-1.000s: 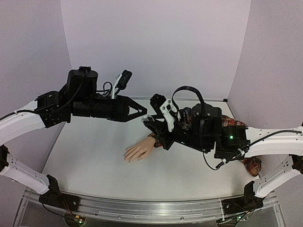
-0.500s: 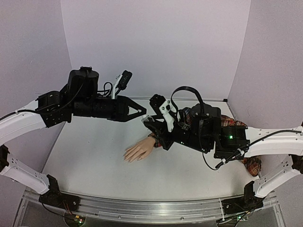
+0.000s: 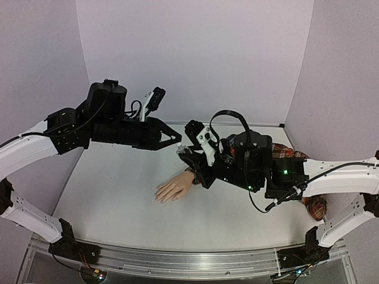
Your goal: Paint the nails
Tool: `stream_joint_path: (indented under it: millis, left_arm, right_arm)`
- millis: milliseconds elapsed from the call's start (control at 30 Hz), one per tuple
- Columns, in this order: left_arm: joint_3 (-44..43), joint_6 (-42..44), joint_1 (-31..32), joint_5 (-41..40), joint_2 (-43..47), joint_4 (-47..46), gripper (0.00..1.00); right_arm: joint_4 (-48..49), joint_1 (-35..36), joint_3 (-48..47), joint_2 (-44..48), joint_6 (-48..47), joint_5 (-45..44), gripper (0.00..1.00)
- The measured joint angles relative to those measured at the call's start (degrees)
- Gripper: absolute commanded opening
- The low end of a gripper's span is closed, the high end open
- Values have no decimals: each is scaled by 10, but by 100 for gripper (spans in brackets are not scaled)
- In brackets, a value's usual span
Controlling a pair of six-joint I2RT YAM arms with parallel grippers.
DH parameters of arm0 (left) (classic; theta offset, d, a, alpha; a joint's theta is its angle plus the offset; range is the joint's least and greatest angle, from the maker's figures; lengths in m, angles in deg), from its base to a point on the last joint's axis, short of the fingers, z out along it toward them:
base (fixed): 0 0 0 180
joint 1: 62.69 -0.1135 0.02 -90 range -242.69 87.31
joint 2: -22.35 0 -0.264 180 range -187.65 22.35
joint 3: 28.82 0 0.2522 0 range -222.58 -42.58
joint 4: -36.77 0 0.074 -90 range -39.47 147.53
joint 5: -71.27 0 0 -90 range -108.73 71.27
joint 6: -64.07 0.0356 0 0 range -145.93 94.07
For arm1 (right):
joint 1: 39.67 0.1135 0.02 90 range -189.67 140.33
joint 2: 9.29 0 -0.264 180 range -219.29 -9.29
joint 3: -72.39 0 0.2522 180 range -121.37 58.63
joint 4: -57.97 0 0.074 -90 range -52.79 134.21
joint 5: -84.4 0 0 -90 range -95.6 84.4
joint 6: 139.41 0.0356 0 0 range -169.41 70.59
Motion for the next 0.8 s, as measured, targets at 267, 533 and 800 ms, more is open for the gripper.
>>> stream_joint_path:
  millis: [267,533,800]
  left_arm:
    - [0,-1,0,-7,1,0,0]
    - [0,-1,0,-12,7,0,0]
    - [0,0,0,-15,7,2,0]
  right_arm:
    - [4,0,0,0,0,0,0]
    - [8,0,0,-3,0,1,0]
    - [9,0,0,-5,0,1,0]
